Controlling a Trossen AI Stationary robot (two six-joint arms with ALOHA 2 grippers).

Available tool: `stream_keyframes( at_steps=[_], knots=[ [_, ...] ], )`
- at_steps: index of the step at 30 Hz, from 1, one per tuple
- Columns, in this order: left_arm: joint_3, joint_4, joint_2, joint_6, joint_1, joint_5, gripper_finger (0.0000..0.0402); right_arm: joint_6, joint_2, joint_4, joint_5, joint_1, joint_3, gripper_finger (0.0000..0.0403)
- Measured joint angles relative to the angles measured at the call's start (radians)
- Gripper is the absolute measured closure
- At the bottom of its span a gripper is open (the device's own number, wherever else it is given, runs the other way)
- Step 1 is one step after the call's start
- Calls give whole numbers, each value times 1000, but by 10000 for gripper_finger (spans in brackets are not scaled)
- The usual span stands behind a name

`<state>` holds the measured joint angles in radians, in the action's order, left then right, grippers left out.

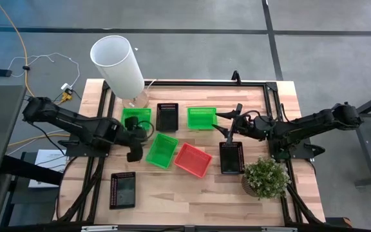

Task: Stack baskets by color
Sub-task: Stack the bottom green bin on the top left green bin

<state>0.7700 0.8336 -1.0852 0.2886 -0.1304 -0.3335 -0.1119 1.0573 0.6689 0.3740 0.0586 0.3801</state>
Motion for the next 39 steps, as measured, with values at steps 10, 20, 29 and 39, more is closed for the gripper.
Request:
stream_keyframes(
  at_steps=[10,20,29,39],
  knots=[
    [1,148,-189,9,102,-158,222,10,0,0,-8,0,0,182],
    [0,142,-241,-83,177,-149,222,8,0,-1,-8,0,0,182],
    [4,129,-241,-83,194,-51,222,8,0,-3,-7,0,0,182],
    [125,33,-157,166,111,83,222,8,0,0,-7,0,0,182]
  ],
)
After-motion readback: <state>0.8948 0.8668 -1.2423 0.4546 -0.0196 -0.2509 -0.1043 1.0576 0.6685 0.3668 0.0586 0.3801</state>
